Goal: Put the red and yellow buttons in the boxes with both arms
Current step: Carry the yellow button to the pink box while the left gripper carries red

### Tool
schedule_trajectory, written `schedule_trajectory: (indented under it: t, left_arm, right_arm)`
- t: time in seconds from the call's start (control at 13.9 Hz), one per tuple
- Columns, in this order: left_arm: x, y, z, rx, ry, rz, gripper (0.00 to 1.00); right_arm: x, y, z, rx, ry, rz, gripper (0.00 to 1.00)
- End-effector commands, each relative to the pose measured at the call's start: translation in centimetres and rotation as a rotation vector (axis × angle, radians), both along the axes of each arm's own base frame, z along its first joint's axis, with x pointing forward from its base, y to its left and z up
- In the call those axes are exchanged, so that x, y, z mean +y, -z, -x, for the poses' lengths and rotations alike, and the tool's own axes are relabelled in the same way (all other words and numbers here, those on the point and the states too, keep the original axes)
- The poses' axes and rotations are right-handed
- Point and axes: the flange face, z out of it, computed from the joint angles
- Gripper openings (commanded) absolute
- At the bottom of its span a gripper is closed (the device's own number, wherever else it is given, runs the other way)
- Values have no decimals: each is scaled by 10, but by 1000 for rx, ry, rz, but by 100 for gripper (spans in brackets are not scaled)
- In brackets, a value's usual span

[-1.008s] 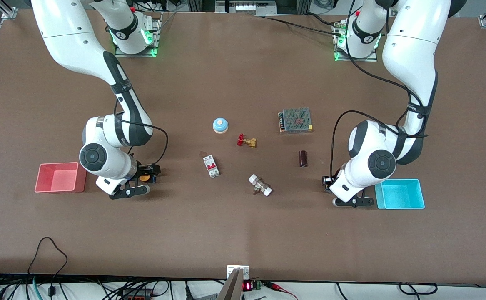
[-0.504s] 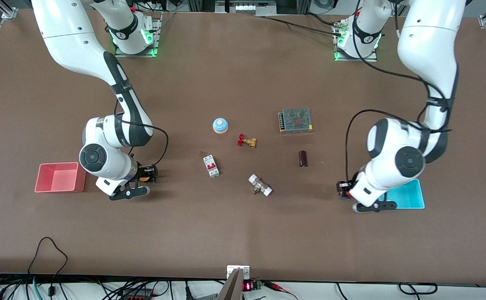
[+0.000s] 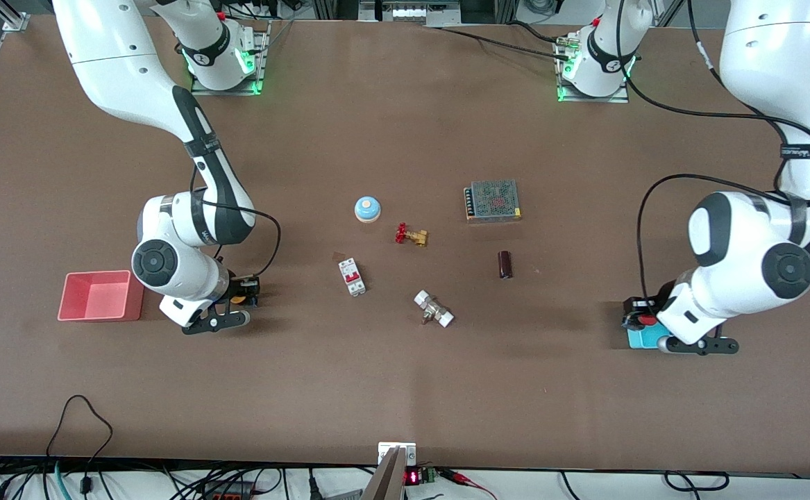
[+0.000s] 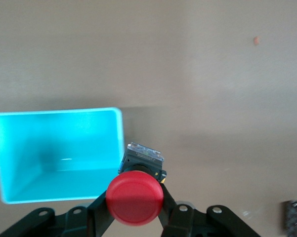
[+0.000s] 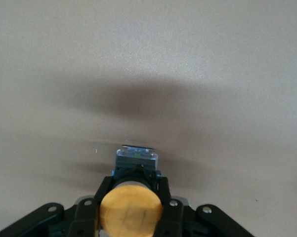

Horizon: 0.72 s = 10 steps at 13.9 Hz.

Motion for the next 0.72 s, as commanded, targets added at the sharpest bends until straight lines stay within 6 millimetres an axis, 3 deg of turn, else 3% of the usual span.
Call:
schedule_trajectory:
  t: [0.0,0.14,0.29,0.65]
  left_arm:
    - [31,-3,6,12,66,11,25]
    - [59,4,7,15,78,13,25]
    - [74,22,6,24,79,14,25]
    - [80,67,2,12,80,8,25]
  right_arm:
    - [6,-15,-7,-18,-11,-11,23]
    - [-11,-41,-12,-36,3,-6,23]
    - [-73,-68,-17,-18,63,60,23]
    - [-210,-115,-8,38,135,145,23]
